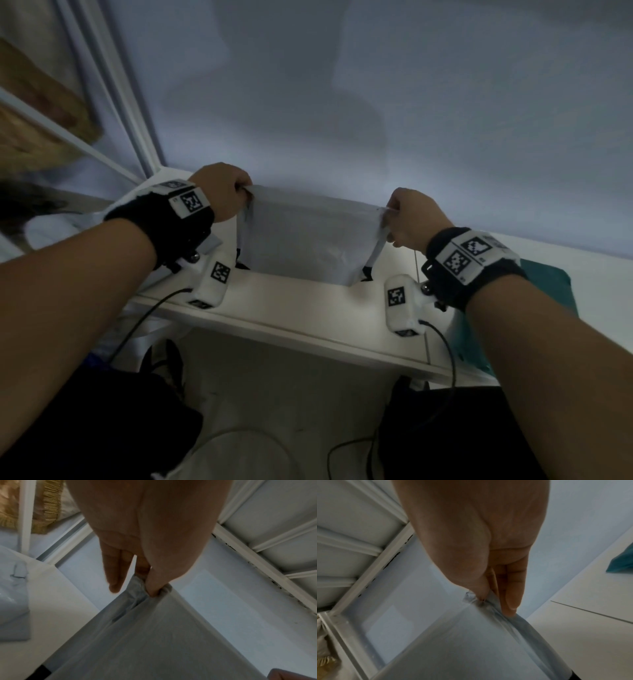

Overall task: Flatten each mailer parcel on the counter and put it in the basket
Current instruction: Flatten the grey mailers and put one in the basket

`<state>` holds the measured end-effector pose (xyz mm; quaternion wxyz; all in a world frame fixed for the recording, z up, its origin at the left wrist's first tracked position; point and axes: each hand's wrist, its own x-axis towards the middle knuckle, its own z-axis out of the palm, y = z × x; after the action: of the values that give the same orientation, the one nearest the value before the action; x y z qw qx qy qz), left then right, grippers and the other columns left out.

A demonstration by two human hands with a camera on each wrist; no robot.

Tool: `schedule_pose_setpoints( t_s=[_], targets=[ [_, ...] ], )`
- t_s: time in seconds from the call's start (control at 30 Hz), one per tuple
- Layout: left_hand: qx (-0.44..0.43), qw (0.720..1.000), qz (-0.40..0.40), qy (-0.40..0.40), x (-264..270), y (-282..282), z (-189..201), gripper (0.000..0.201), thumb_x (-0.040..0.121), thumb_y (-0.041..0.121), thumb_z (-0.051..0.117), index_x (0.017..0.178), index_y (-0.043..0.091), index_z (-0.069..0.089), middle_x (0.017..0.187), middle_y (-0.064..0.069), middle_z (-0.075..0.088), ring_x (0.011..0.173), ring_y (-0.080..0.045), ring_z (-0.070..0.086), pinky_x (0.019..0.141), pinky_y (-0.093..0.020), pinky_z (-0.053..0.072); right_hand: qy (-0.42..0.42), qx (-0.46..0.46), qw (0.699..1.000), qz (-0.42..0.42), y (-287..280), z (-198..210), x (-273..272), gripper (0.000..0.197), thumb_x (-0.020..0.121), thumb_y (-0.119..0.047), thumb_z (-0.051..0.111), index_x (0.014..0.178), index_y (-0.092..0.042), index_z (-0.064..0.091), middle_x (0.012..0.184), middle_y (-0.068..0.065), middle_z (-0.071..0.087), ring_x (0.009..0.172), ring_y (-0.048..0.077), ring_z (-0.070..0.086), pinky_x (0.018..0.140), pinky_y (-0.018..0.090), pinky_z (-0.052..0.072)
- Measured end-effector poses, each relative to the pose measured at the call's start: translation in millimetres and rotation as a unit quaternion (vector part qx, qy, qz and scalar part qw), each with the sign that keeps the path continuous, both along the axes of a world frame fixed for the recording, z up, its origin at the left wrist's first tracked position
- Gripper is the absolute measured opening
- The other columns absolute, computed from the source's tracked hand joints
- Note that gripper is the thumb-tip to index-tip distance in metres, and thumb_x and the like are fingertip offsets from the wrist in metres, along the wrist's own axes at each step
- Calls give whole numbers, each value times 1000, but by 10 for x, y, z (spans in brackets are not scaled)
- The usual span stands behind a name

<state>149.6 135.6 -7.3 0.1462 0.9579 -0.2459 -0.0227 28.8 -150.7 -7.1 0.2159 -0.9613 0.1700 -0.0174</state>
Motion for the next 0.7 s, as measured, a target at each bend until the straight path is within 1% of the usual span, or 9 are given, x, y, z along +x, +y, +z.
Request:
schedule_pose_setpoints(
  t_s=[0.07,0.1,0.17,0.2,0.3,0.37,0.47,0.57,0.7],
  targets=[
    [-18,999,9,37,-31,12,-44,7,94,14,49,93,15,57,106,-17,63,94,-34,60,82,-38,49,27,10,999,37,12,-43,-8,14,90,-2,48,101,-10,51,87,6,62,80,28,64,68,36,58],
    [-30,998,16,61,-53,24,-69,7,94,14,48,96,14,55,104,-16,63,90,-34,63,82,-40,51,42,3,997,61,14,-64,-14,18,90,-3,48,106,-12,48,87,4,61,81,28,62,68,34,55],
    [-34,995,21,96,-97,45,-93,11,94,17,48,104,13,54,98,-11,63,79,-30,67,75,-39,55,45,-18,996,81,22,-69,-29,28,92,-7,51,118,-13,49,97,4,59,91,27,60,77,33,50],
    [-26,994,20,101,-107,51,-95,13,94,18,49,105,12,54,95,-9,63,74,-27,68,71,-37,55,38,-40,995,88,17,-62,-30,27,92,-10,52,119,-12,52,103,5,60,98,26,60,80,31,47],
    [21,997,7,77,-114,43,-62,14,91,17,52,92,6,61,85,-10,69,69,-24,68,64,-32,52,38,-106,988,105,12,-23,-24,23,94,-15,53,114,-8,60,115,10,63,108,27,58,82,27,40],
    [47,997,10,66,-109,36,-51,14,88,13,55,84,5,65,76,-10,71,68,-23,68,67,-36,55,43,-109,988,96,24,-2,-19,18,92,-12,52,105,-6,63,110,12,64,97,27,58,76,28,39],
    [33,996,20,81,-90,46,-48,18,90,17,55,80,9,68,65,-2,72,61,-15,69,72,-33,57,49,-88,992,72,39,-4,-18,11,90,-5,51,89,-6,62,97,12,67,81,25,59,69,31,45],
    [13,995,21,97,-67,71,-30,23,93,28,55,80,15,70,63,1,72,60,-12,70,74,-30,57,46,-53,996,57,16,-7,-33,15,89,-3,49,91,-4,64,92,12,68,85,27,66,78,38,57],
    [-4,994,29,101,-29,115,17,21,94,28,55,82,18,69,63,0,72,62,-14,71,72,-28,56,29,-38,996,72,-18,24,-58,16,78,6,56,83,-8,60,83,7,67,81,27,67,77,40,59]
  ],
)
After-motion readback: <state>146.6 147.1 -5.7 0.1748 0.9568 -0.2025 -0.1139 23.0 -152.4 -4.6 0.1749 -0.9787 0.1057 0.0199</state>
